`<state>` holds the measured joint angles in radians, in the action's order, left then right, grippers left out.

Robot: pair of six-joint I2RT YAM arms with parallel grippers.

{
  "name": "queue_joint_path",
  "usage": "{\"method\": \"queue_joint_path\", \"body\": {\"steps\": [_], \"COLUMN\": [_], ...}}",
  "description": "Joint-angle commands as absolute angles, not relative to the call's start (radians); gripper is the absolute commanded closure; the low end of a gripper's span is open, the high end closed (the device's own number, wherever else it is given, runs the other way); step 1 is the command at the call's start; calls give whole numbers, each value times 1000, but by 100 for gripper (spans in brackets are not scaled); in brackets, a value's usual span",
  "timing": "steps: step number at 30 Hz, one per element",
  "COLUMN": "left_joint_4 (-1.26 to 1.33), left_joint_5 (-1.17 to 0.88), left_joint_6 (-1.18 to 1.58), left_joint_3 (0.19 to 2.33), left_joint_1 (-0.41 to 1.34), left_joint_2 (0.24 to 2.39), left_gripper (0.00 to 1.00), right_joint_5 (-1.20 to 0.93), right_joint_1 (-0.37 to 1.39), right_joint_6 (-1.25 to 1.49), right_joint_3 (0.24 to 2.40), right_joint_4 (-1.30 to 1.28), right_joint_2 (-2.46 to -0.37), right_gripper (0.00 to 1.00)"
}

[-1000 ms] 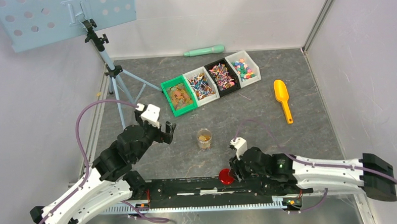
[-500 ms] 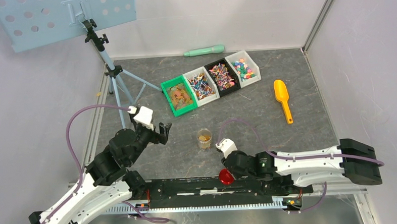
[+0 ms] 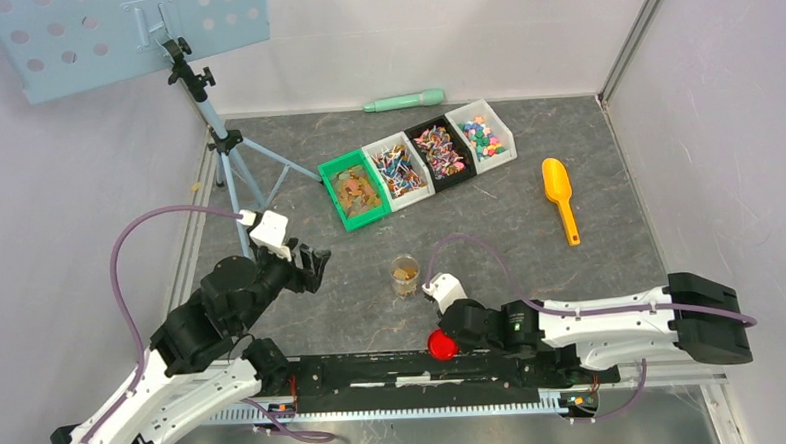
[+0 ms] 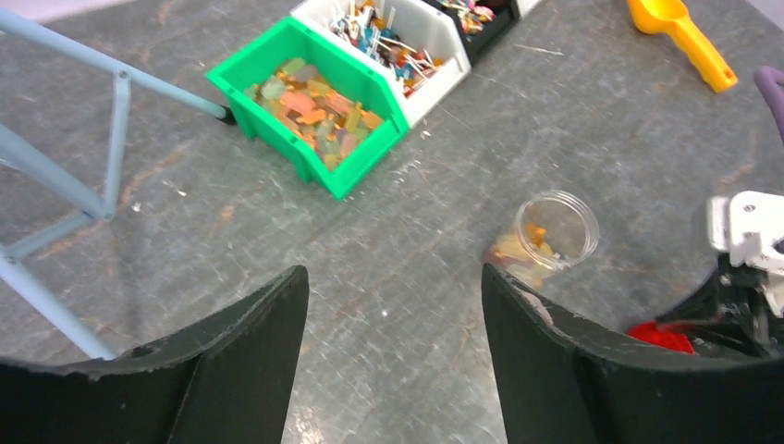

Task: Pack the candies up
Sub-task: Pick up the bottle lid at the center of the board.

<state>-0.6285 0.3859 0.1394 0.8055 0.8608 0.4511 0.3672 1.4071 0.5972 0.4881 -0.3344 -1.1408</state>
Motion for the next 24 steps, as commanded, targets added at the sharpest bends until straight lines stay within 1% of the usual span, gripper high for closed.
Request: {"method": "queue_joint_path", "body": {"steps": [1, 7, 11, 15, 20, 24], "left_joint_4": [-712, -743, -708, -731, -723, -711], "left_joint_5": [311, 163, 36, 26, -72, -79], "left_joint_6": [288, 399, 399, 386, 367, 346], "left_joint_3": [914, 1039, 1092, 1145, 1175, 1175], "left_joint_1": [860, 859, 861, 861, 861, 860], "left_joint_2": [493, 566, 623, 729, 860, 921], "left_gripper": [27, 33, 39, 48, 49, 51], "right_joint_5": [389, 368, 393, 459, 575, 643], "right_joint_1": [1414, 1414, 1413, 1414, 1413, 1411], "right_joint_6": [612, 616, 595, 552, 517, 488], "right_joint_3": [511, 569, 636, 734, 834, 870], "right_joint_4": [-300, -334, -305, -304, -304, -255], "right_joint_2": [-1053, -911, -866, -911, -1004, -1037], "right_gripper": [100, 100, 100, 100, 100, 100]}}
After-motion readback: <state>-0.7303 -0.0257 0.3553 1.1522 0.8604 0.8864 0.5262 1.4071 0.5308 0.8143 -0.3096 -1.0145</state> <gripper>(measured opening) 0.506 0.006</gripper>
